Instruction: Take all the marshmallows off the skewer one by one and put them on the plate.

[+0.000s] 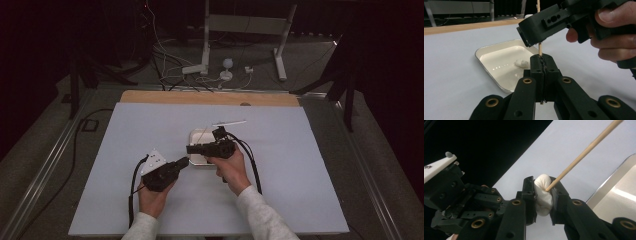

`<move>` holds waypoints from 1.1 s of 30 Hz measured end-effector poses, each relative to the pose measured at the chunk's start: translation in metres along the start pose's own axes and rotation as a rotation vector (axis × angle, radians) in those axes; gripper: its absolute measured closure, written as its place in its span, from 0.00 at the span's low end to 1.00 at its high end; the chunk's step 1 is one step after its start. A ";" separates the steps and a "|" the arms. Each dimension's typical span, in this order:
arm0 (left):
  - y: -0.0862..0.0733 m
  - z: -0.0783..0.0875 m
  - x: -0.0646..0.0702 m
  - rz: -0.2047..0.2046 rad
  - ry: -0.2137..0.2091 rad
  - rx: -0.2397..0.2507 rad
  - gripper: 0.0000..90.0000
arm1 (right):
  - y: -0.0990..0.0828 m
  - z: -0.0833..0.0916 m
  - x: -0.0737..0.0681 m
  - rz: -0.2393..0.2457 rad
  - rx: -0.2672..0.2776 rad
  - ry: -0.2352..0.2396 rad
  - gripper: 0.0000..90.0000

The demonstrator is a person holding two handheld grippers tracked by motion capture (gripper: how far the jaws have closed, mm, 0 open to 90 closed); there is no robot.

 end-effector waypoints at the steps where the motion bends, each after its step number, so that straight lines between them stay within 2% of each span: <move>1: 0.000 0.000 0.000 -0.003 -0.001 0.000 1.00 | 0.000 0.001 0.000 -0.002 0.001 0.002 0.86; 6: 0.000 0.001 0.000 -0.010 -0.008 0.000 1.00 | 0.003 0.004 0.001 -0.014 0.011 0.006 0.87; 7: 0.000 0.001 0.000 -0.017 -0.003 -0.009 1.00 | 0.005 0.007 0.002 -0.014 0.036 -0.009 0.87; 9: -0.002 0.003 0.000 -0.020 -0.011 -0.009 1.00 | 0.011 0.018 0.009 -0.062 0.088 -0.004 0.87; 12: -0.002 0.000 0.003 -0.043 -0.016 -0.024 1.00 | 0.015 0.025 0.012 -0.051 0.096 -0.026 0.88; 13: -0.004 0.000 0.004 -0.042 -0.023 -0.026 1.00 | 0.017 0.030 0.013 -0.052 0.117 -0.041 0.88; 14: -0.004 0.000 0.004 -0.040 -0.026 -0.023 1.00 | 0.024 0.043 0.018 -0.069 0.150 -0.052 0.88; 15: -0.003 0.000 0.005 -0.043 -0.029 -0.021 1.00 | 0.026 0.047 0.020 -0.048 0.145 -0.069 0.88; 16: -0.003 -0.001 0.006 -0.047 -0.030 -0.019 1.00 | 0.026 0.047 0.020 -0.048 0.145 -0.069 0.88; 19: -0.003 -0.002 0.008 -0.055 -0.045 -0.017 1.00 | 0.031 0.054 0.017 -0.007 0.122 -0.089 0.88; 21: -0.002 -0.001 0.008 -0.059 -0.045 -0.013 1.00 | 0.032 0.054 0.017 -0.007 0.124 -0.086 0.88; 22: -0.004 0.000 0.006 -0.076 -0.024 -0.036 1.00 | 0.034 0.059 0.020 -0.017 0.158 -0.095 0.88; 23: -0.004 0.000 0.006 -0.076 -0.024 -0.036 1.00 | 0.034 0.059 0.020 -0.017 0.158 -0.095 0.88; 24: -0.007 0.002 0.003 -0.069 -0.018 -0.044 1.00 | 0.040 0.073 0.027 -0.050 0.222 -0.096 0.89; 25: -0.008 0.003 0.002 -0.056 -0.016 -0.040 1.00 | 0.040 0.073 0.027 -0.050 0.222 -0.096 0.89; 26: -0.008 0.004 -0.001 -0.045 -0.013 -0.033 1.00 | 0.043 0.084 0.029 -0.033 0.220 -0.120 0.89; 27: -0.006 0.004 -0.002 -0.039 -0.012 -0.026 1.00 | 0.043 0.084 0.029 -0.033 0.220 -0.120 0.89; 29: -0.005 0.004 -0.002 -0.031 -0.007 -0.018 1.00 | 0.042 0.090 0.027 0.019 0.183 -0.166 0.88; 33: -0.005 0.003 -0.001 -0.029 0.005 -0.022 1.00 | 0.038 0.087 0.027 0.056 0.153 -0.193 0.88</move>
Point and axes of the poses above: each handheld gripper's, and its own axes: z roughly backward along the jaws, y roughly out of its top, x roughly to its right, the point moved 3 cm from there along -z, roughly forward along the jaws, and after that the axes turned 1 degree about y, right-handed, at the moved point
